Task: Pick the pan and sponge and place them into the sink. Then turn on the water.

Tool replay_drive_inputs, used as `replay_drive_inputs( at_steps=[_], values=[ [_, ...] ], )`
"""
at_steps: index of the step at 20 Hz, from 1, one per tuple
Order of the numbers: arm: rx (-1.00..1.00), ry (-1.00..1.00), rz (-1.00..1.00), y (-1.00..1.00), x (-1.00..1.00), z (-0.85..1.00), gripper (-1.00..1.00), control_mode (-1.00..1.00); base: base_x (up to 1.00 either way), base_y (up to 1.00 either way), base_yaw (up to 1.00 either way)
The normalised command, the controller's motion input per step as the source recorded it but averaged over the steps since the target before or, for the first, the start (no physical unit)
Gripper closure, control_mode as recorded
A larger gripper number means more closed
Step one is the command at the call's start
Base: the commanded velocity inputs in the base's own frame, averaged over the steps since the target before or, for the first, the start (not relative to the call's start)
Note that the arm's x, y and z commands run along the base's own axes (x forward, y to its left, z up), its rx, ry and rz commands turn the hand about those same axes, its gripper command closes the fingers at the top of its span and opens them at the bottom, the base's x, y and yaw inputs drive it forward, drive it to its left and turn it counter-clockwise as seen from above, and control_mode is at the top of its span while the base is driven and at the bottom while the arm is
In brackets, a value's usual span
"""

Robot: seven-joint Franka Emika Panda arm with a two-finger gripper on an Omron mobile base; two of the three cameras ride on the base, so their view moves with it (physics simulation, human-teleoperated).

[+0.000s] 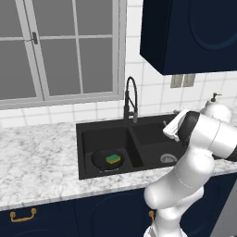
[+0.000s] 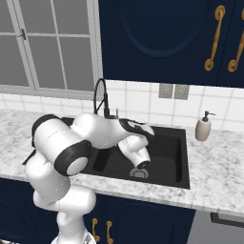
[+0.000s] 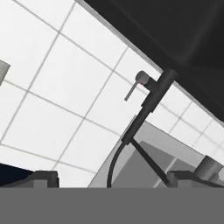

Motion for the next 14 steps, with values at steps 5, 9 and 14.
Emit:
replay_drive_inputs(
  at_steps=[5,9,14],
  values=[
    [0.11,0.17,0.0,0.02,0.11,0.0,-1.0,-1.0,0.0,0.0,0.0],
    [0.1,0.26,0.0,0.01,0.22,0.0,-1.0,-1.0,0.0,0.0,0.0],
    [0.08,0.05,0.05,0.06,0.38,-0.02,-1.0,-1.0,0.0,0.0,0.0]
  ],
)
